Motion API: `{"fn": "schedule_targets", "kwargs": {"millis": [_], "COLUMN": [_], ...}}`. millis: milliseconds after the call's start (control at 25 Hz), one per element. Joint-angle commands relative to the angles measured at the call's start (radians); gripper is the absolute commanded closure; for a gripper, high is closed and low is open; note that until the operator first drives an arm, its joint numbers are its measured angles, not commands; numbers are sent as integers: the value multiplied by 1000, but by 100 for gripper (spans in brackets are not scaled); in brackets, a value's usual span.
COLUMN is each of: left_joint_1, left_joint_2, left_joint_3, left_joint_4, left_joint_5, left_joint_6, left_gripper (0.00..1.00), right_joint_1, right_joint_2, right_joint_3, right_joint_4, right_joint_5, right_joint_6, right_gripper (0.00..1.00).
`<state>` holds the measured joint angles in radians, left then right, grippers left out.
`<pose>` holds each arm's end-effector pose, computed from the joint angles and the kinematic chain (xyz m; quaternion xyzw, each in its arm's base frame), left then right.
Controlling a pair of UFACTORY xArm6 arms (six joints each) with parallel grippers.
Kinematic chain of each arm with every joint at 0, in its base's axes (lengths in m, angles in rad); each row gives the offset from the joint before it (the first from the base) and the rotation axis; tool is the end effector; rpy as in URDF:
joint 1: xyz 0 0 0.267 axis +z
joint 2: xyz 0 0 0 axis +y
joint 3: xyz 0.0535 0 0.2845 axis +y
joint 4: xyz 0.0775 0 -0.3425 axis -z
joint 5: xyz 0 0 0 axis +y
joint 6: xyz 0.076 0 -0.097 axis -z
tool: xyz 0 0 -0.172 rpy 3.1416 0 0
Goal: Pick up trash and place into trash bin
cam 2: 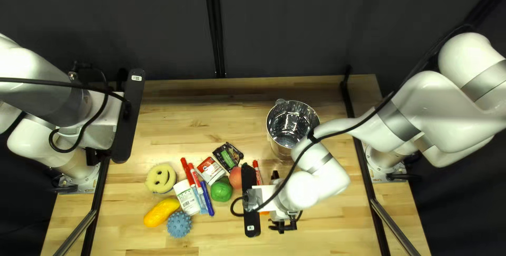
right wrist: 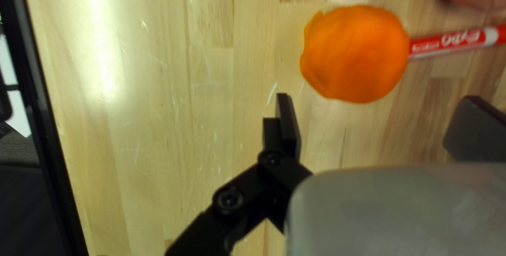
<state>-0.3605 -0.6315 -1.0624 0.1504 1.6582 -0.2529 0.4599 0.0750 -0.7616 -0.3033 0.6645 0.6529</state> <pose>0.2866 -0.0641 0.3841 -0.9960 0.0457 -0.0395 0.0659 0.4060 0.1658 0.0667 0.9952 0.0221 0.0592 0.0744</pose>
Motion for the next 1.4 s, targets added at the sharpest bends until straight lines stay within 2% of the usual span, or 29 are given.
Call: {"fn": "schedule_targets", "kwargs": {"millis": [40,400,600,840,880,920,960,1000,1040,1200,1400], "left_joint_1": [0,0,0,0,0,0,0,0,0,0,0], "left_joint_2": [0,0,0,0,0,0,0,0,0,0,0], "left_joint_3": [0,0,0,0,0,0,0,0,0,0,0], "left_joint_4": [0,0,0,0,0,0,0,0,0,0,0], "left_joint_5": [0,0,0,0,0,0,0,0,0,0,0], "left_joint_6": [0,0,0,0,0,0,0,0,0,0,0], "left_gripper": [0,0,0,0,0,0,0,0,0,0,0], "right_joint_1": [-17,-43,-68,-86,-87,-89,-89,-90,-90,-63,-19], "right_joint_2": [25,113,110,148,150,153,155,158,158,90,-132], "right_joint_3": [8,-38,-12,-25,-27,-33,-36,-44,-46,-58,-12], "right_joint_4": [-13,-19,1,40,44,48,50,50,48,38,-23], "right_joint_5": [-45,-101,-165,-198,-197,-192,-190,-183,-180,-99,78], "right_joint_6": [9,-4,-45,-93,-96,-101,-102,-101,-96,-72,-5], "right_gripper": [0,0,0,0,4,14,33,73,96,98,98]}}
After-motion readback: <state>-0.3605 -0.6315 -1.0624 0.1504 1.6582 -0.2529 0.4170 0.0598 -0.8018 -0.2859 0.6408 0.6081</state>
